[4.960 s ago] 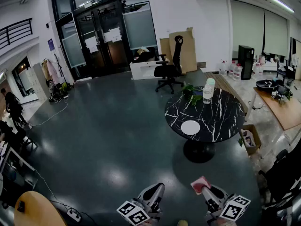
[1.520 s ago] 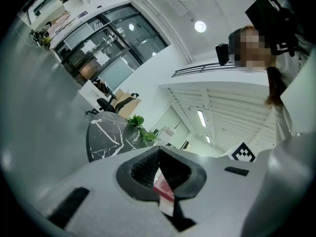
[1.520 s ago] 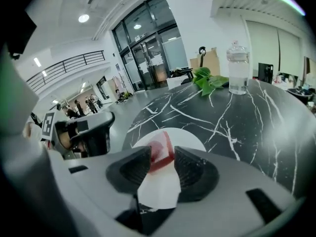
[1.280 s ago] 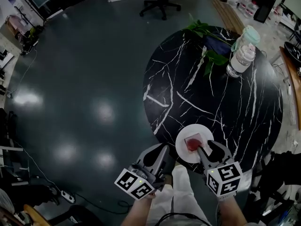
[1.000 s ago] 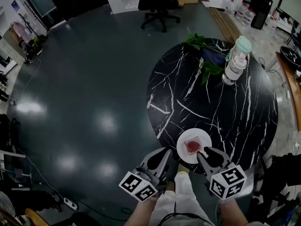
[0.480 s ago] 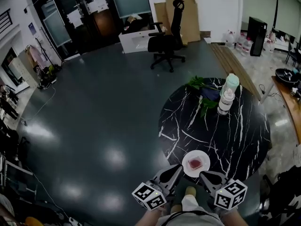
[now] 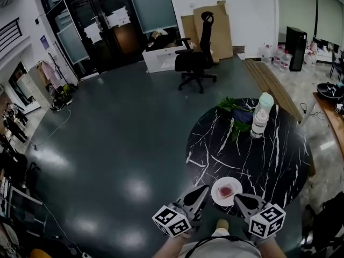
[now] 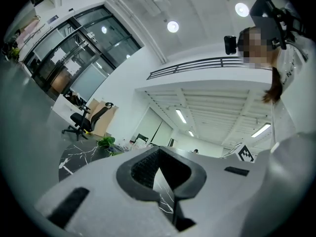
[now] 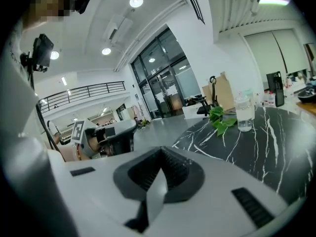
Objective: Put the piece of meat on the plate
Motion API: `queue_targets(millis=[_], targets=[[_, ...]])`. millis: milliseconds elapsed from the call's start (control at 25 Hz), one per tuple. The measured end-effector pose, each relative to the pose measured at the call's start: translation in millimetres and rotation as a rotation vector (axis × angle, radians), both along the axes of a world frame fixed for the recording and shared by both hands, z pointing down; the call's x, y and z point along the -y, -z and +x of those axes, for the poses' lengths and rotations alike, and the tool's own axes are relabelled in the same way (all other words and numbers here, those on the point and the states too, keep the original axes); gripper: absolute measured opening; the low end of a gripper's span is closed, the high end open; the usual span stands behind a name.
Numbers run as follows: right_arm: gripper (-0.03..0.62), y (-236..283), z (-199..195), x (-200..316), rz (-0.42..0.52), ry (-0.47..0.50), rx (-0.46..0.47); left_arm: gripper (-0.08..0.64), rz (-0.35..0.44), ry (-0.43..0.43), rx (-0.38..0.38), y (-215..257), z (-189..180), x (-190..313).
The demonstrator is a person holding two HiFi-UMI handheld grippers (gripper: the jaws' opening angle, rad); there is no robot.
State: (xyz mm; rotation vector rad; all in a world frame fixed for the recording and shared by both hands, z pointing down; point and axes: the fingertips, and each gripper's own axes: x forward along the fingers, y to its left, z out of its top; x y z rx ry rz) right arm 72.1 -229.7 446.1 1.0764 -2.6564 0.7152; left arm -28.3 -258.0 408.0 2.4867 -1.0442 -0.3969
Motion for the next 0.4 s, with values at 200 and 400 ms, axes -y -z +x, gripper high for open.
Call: queue_targets(millis=[200,400], targets=[[0.011,-4,-2,3,-0.009,0.007,-0.003,0.009,-0.009,0.018,-0.001,-2,-3,5],[0.011,-10,-2,13,-0.009,0.010,-0.010,0.009,-0.004,0.022,-0.006,-11,-7,13]])
